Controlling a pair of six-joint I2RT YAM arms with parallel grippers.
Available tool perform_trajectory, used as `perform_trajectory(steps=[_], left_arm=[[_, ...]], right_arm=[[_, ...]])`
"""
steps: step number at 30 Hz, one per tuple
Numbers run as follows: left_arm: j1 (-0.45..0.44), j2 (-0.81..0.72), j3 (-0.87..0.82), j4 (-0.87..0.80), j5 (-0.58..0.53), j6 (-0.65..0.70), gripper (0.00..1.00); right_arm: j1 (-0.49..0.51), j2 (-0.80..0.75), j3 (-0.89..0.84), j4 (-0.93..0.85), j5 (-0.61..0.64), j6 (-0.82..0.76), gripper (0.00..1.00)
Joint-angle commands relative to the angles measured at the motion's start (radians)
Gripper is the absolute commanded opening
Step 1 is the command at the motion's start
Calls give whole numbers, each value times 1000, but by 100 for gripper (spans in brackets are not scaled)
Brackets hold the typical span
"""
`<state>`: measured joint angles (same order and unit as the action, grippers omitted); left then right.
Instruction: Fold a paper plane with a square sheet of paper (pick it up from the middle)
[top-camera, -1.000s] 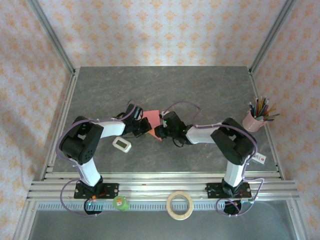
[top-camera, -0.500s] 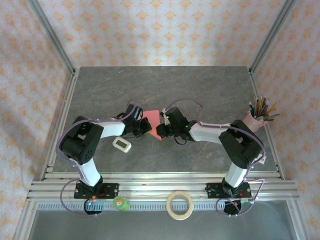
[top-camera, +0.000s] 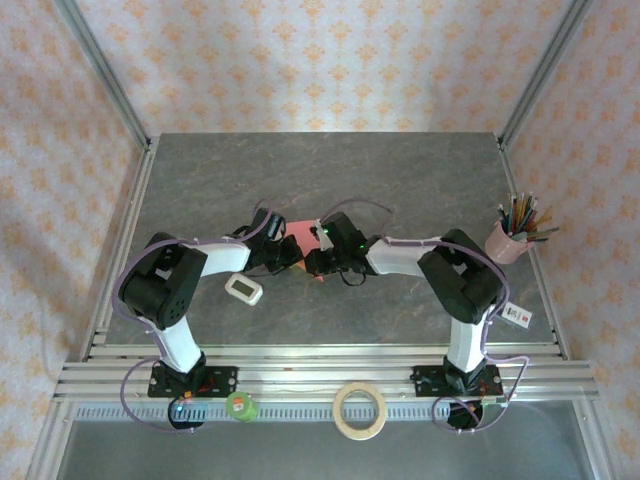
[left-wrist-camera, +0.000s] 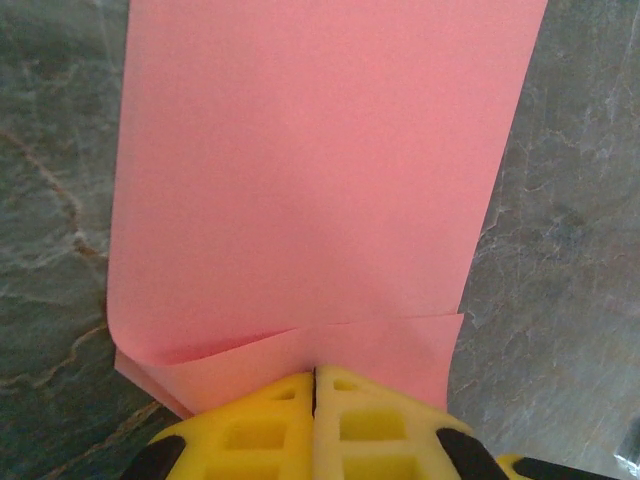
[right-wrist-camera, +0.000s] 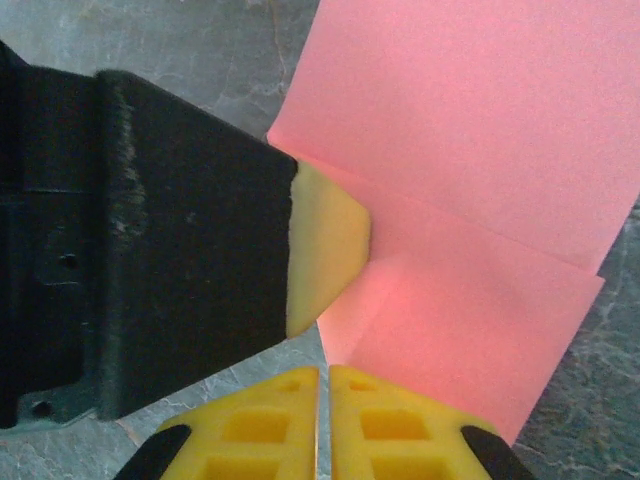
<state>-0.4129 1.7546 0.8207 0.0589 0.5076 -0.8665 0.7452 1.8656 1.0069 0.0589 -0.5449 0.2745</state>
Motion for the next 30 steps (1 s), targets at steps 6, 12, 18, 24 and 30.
perform_trajectory(steps=[6, 12, 18, 24, 30], left_arm=[[-6, -24, -25, -21, -18, 5, 9], [-5, -32, -29, -22, -15, 6, 9], [-6, -12, -45, -27, -38, 9, 8], [-5, 8, -67, -35, -71, 12, 7], [1, 25, -87, -22, -75, 12, 7]], right_arm=[[3, 41, 24, -27, -24, 2, 11], [2, 52, 22, -30, -23, -1, 11], [2, 60, 27, -52, -16, -6, 12], [3, 38, 29, -121, -29, -46, 12], [2, 1, 12, -175, -30, -76, 12]])
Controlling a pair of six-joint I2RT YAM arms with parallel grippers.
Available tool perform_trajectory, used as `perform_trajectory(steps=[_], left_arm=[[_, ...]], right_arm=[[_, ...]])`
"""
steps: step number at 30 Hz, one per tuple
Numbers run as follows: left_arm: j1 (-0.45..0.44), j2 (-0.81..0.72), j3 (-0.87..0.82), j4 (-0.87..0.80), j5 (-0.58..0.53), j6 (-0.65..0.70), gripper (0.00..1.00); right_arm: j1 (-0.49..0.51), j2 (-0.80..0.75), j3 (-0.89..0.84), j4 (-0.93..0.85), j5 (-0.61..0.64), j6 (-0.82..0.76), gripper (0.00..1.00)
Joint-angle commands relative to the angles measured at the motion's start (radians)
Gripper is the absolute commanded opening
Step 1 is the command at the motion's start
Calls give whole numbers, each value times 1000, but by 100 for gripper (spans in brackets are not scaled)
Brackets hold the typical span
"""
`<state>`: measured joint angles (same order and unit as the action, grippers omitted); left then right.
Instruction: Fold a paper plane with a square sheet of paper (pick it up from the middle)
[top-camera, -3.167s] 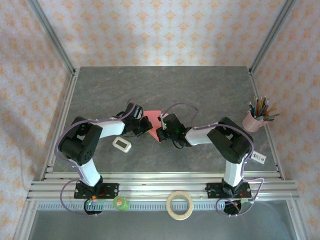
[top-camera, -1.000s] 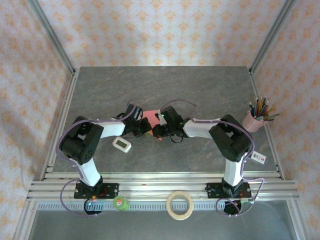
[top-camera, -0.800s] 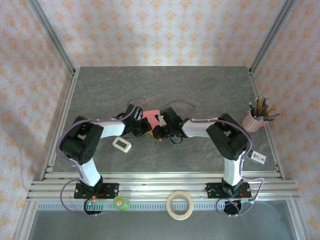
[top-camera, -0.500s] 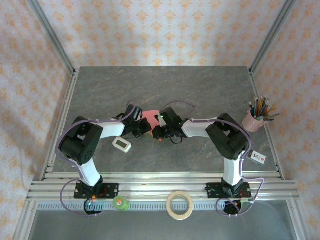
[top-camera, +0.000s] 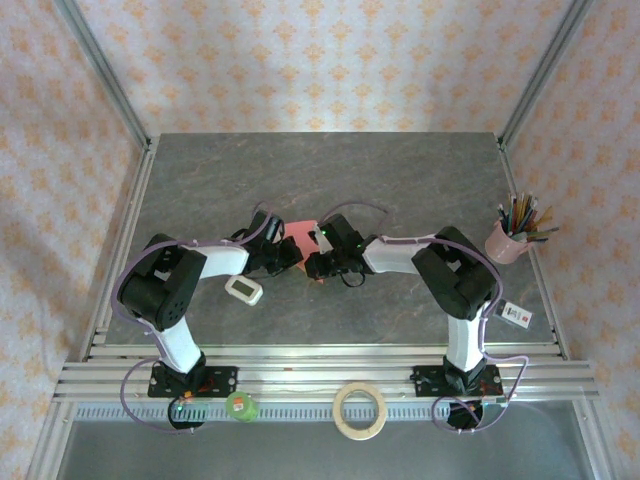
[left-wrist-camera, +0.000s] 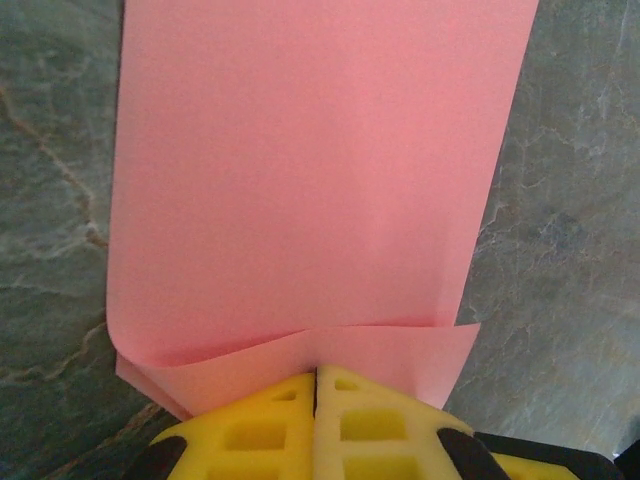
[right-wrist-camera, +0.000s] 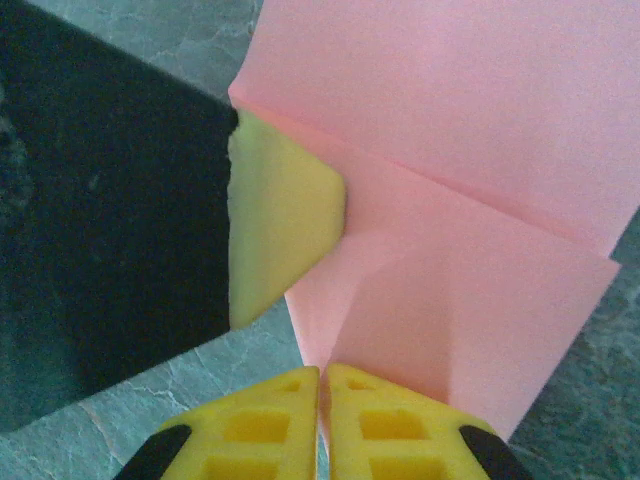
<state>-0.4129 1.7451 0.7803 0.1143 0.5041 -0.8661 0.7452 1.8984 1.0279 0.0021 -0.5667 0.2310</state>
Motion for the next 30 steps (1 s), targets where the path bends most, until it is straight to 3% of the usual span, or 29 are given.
perform_trajectory(steps=[1, 30], left_arm=[[2, 34, -48, -76, -71, 12, 6], [21, 37, -67, -60, -76, 31, 6]], right_arm=[[2, -35, -12, -124, -6, -35, 12], [0, -170, -190, -182, 76, -55, 11]])
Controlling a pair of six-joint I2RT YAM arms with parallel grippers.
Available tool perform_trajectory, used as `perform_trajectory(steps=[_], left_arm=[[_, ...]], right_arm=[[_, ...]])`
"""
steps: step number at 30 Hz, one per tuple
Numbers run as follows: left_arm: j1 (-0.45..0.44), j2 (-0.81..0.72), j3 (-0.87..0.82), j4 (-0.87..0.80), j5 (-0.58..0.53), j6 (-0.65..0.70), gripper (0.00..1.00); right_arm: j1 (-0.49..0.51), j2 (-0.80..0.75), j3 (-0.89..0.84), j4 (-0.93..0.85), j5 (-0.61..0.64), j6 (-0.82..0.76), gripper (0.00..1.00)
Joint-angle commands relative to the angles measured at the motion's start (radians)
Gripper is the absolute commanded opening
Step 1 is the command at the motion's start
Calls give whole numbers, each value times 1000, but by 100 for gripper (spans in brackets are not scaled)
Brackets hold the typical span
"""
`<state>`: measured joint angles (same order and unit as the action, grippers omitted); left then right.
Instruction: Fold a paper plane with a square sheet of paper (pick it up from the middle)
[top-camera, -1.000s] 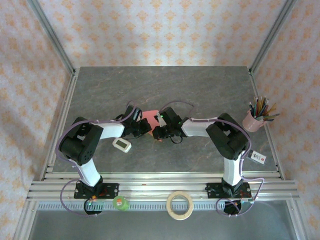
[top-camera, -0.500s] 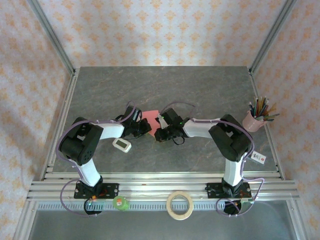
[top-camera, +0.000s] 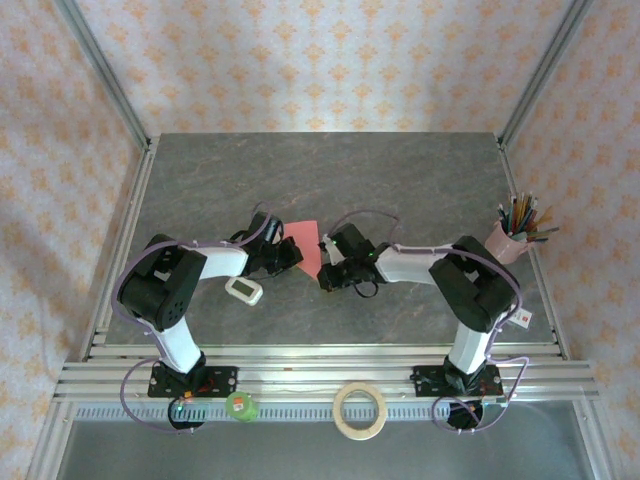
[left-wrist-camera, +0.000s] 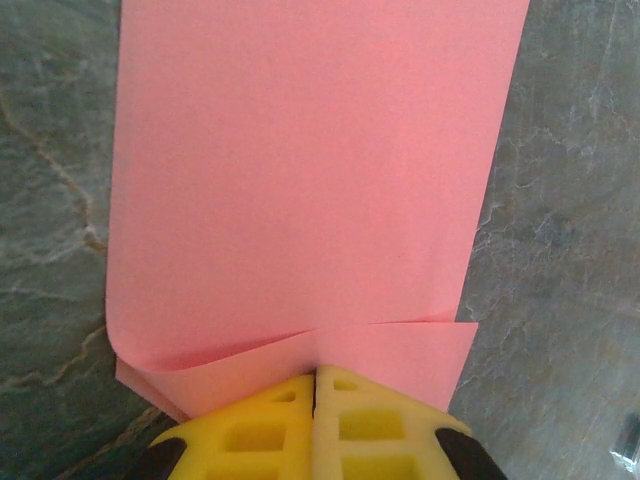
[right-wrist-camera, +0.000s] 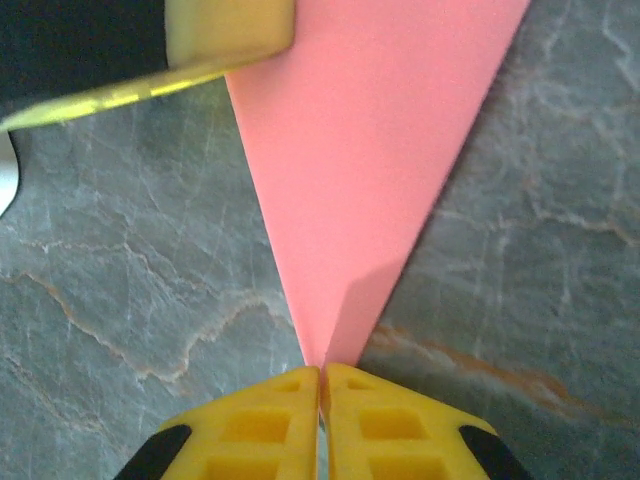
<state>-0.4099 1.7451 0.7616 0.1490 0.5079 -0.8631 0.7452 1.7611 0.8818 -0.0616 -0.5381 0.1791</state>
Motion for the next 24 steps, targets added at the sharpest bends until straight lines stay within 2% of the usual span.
perform_trajectory(steps=[1, 6, 11, 24], left_arm=[[18, 37, -47, -92, -78, 26, 6], [17, 33, -46, -75, -62, 23, 6], [17, 31, -50, -63, -55, 20, 6], [17, 33, -55, -48, -43, 21, 6]], right_arm=[[0, -52, -42, -106, 53, 4, 12], [0, -142, -42, 39, 80, 93, 17], [0, -87, 19, 58, 71, 175, 20], [0, 34, 117, 96, 25, 245, 12]])
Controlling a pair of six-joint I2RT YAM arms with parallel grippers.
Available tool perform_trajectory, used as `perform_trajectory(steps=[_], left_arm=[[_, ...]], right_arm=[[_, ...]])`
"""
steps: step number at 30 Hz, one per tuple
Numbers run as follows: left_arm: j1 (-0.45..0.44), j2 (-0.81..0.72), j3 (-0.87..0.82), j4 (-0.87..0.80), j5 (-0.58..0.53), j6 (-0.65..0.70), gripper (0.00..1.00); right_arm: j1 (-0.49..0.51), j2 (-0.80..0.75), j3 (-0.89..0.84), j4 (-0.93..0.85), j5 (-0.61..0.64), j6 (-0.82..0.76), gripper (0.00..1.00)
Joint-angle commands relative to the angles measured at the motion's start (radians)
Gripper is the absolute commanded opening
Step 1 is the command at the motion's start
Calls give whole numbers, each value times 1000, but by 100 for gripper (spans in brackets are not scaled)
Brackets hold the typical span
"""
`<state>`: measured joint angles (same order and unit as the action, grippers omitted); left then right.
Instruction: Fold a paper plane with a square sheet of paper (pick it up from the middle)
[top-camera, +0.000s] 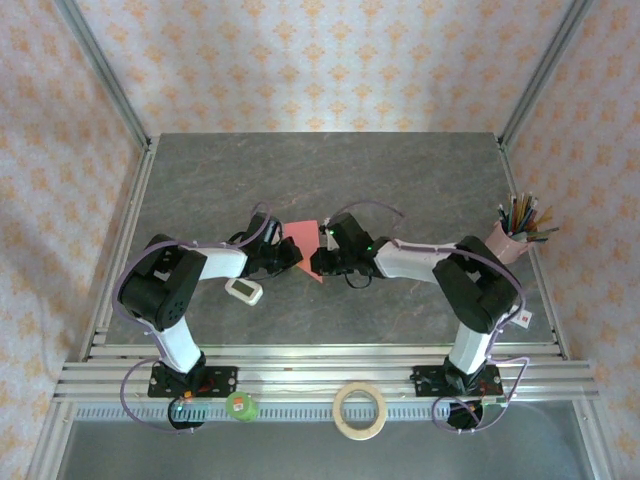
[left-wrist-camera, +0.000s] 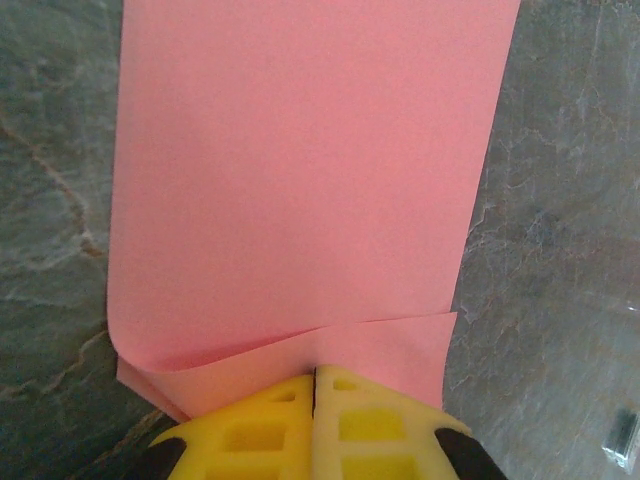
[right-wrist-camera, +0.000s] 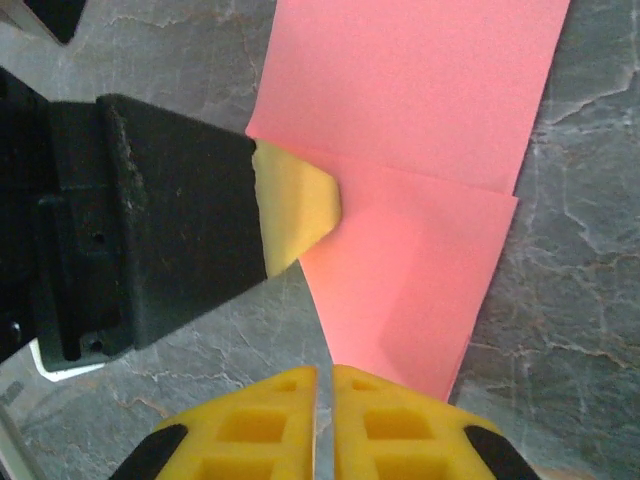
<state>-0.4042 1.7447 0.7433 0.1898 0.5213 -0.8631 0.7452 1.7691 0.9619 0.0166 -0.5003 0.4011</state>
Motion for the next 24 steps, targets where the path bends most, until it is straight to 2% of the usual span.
perform_trajectory(steps=[1, 15, 24], left_arm=[[12, 31, -36, -86, -54, 19, 6], [10, -8, 0, -95, -34, 18, 6], [-2, -114, 50, -70, -3, 25, 6]], right_arm=[[0, 39, 45, 12, -18, 24, 11], [0, 133, 102, -81, 8, -11, 8], [0, 176, 105, -165, 59, -19, 7]])
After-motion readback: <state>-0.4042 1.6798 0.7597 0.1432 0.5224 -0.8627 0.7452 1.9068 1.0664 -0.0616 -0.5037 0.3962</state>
